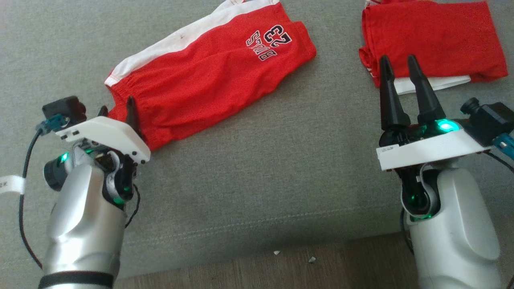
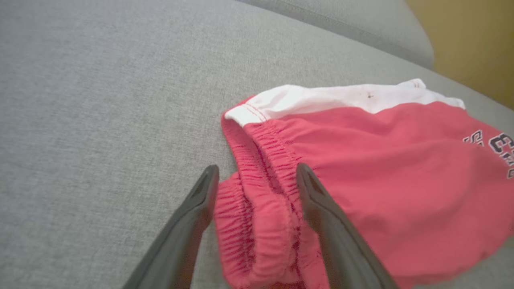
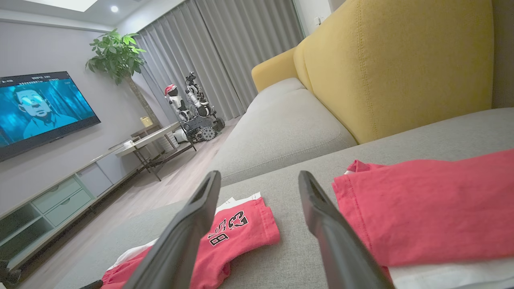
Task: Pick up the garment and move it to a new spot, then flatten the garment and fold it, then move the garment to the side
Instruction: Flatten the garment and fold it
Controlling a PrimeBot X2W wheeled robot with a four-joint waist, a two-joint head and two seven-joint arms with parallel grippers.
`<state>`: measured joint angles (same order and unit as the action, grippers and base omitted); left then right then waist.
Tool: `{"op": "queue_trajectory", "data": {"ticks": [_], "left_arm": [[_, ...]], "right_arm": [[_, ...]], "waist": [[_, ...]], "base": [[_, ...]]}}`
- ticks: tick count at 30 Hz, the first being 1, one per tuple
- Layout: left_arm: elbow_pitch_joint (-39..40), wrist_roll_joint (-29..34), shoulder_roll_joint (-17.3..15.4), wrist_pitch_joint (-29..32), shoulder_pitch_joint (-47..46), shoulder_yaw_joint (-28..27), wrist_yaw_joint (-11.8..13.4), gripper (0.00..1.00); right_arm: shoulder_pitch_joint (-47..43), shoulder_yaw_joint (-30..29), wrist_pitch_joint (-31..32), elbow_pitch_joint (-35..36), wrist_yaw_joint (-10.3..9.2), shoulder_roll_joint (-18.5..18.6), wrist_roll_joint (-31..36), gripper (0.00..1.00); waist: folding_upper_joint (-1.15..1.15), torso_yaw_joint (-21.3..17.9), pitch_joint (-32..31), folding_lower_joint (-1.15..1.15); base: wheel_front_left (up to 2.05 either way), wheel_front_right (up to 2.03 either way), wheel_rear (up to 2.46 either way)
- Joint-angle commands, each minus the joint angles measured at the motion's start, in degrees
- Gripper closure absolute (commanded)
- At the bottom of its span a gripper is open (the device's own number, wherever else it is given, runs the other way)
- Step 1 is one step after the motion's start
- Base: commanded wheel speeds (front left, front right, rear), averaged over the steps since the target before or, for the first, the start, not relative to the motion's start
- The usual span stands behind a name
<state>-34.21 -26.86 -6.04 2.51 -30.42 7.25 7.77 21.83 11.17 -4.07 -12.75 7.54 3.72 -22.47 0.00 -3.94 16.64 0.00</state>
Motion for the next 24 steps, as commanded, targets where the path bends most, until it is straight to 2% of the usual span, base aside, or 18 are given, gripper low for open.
{"op": "queue_trajectory", "data": {"ticks": [1, 14, 15, 16, 19, 24], "left_arm": [[0.56, 0.64, -2.25, 0.56, -2.49, -1.63, 0.43, 0.0], [-7.26, -0.82, -1.94, 9.41, -4.54, 0.94, -1.2, 0.0], [-7.68, -0.73, -1.95, 10.24, -4.53, 1.5, -1.7, 0.29], [-7.91, -0.64, -2.0, 10.77, -4.53, 1.98, -2.2, 1.0], [-7.94, 0.19, -2.62, 10.98, -4.47, 3.34, -3.28, 1.0], [-6.77, 3.02, -4.97, 7.72, -3.72, 4.99, -2.96, 1.0]], "right_arm": [[-0.05, 1.47, -0.06, 2.43, -0.05, -0.84, -0.72, 0.0], [0.25, 3.21, -2.04, 1.46, -0.05, -0.84, -2.53, 0.0], [0.3, 3.36, -2.15, 1.35, -0.05, -0.84, -2.66, 0.0], [0.34, 3.47, -2.25, 1.23, -0.05, -0.84, -2.79, 0.0], [0.47, 3.59, -2.42, 0.87, -0.05, -0.84, -3.06, 0.0], [0.42, 3.53, -2.51, 0.13, -0.05, -0.84, -3.04, 0.0]], "waist": [[0.0, -0.23, 0.17, 0.0], [0.0, -1.16, 0.49, 0.0], [0.0, -1.19, 0.45, 0.0], [0.0, -1.2, 0.4, 0.0], [0.0, -1.1, 0.1, 0.0], [0.0, -0.36, -1.1, 0.0]], "base": [[0.0, 0.0, 0.0], [0.0, 0.0, 0.0], [0.0, 0.0, 0.0], [0.0, 0.0, 0.0], [0.0, 0.0, 0.0], [0.0, 0.0, 0.0]]}}
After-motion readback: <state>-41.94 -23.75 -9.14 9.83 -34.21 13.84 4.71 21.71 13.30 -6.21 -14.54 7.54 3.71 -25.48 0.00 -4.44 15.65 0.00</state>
